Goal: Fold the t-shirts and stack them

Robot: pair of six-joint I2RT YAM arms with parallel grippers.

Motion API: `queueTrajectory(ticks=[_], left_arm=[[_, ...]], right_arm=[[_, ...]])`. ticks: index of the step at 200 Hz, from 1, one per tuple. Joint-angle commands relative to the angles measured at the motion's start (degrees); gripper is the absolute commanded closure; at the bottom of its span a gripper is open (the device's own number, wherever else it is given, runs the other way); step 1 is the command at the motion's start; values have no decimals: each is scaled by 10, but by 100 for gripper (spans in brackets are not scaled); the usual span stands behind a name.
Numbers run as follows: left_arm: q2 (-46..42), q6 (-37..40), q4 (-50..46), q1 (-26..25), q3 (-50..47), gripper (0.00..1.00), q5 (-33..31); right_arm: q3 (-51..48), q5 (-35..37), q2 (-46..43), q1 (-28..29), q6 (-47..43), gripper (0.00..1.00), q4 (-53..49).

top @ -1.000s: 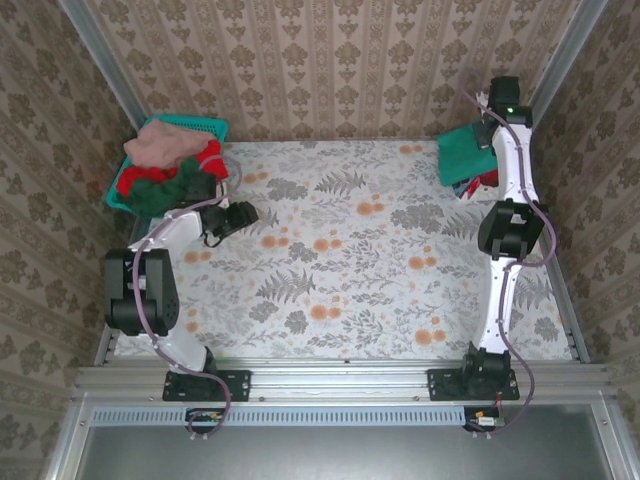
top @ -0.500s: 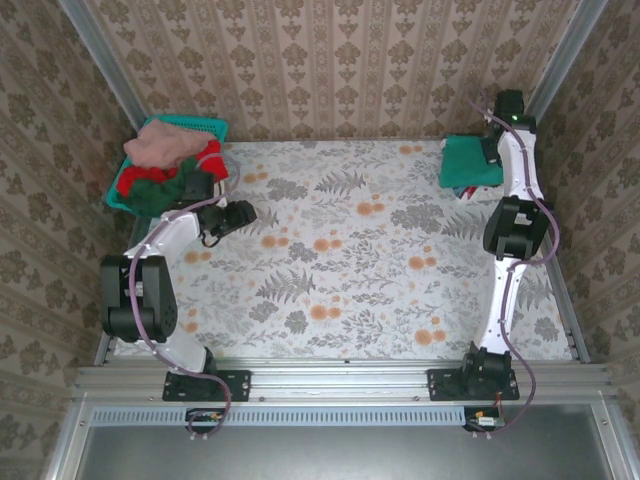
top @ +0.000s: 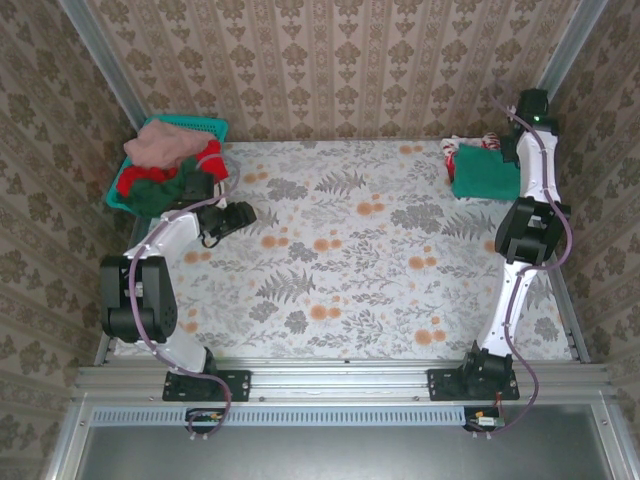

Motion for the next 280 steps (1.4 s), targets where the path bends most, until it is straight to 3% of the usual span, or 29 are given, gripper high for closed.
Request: queueTrajectory(ticks=[1,31,65,91,142,178,202,264,280], left_arm=[[-24,8,-16,3,0,39,-8],[-23,4,-10,3,-1,38,-6],[-25,1,-3,-1,-3,38,1],[-28,3,0,-1,-6,38,6],[-36,13,-1,-1,-22,37,7],[-31,14,3,-1,-25,36,8],[-30,11,7,-1,-25,36,9],[-33,14,-7,-1,-15,36,2],[-34,14,-9,-1,-16,36,0]], right_arm=[[-7,-12,-32,3,2,34,5],[-6,-30,-64,18,28,33,-14],[-94,-162,-120,40,152,33,24],[-88,-207,-97,69,230,33,54],[160,-129,102,74,265,35,-36],[141,-141,124,71,247,37,17],[142,-141,140,70,234,43,16],[148,-154,169,64,210,44,3],[158,-164,178,64,202,48,-1]])
